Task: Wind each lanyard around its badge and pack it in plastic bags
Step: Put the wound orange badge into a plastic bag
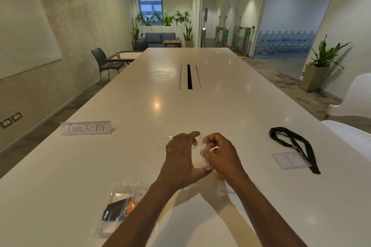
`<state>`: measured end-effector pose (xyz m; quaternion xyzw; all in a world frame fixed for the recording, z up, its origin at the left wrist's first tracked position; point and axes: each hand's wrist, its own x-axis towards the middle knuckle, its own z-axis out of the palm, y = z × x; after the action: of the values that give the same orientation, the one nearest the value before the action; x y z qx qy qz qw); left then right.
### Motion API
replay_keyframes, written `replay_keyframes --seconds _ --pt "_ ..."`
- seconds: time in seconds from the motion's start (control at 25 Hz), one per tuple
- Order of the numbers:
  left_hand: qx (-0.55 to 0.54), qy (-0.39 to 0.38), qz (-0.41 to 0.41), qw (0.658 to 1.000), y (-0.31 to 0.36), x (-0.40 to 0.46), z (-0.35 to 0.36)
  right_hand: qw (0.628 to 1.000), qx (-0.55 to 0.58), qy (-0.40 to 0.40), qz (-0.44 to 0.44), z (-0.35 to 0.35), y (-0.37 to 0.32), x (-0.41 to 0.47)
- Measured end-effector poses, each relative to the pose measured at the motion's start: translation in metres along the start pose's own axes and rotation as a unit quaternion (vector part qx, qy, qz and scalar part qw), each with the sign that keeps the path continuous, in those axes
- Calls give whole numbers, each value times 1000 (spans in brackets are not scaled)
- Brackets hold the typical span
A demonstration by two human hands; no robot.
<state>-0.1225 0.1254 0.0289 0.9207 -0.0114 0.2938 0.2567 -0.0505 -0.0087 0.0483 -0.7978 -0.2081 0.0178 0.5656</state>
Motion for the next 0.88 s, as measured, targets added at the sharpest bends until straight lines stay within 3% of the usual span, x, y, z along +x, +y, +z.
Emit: replay_keyframes --seconds 0.24,0.36,0.6,0.72,0.8,0.88 --pt "-35 12 0 999 7 2 0 994 87 -71 18 -14 3 -2" --pt "-15 -14 -5 1000 4 5 1 991 107 -68 36 -36 13 1" --pt "11 -153 -19 988 1 3 14 991 -120 11 65 -87 50 8" --pt "16 -189 -14 982 1 1 24 965 -221 -66 127 -108 73 5" --pt "27 -209 -9 977 2 0 32 950 -233 -147 149 -108 82 2" --pt "39 -230 -7 972 4 0 38 947 -238 -165 138 -100 86 3"
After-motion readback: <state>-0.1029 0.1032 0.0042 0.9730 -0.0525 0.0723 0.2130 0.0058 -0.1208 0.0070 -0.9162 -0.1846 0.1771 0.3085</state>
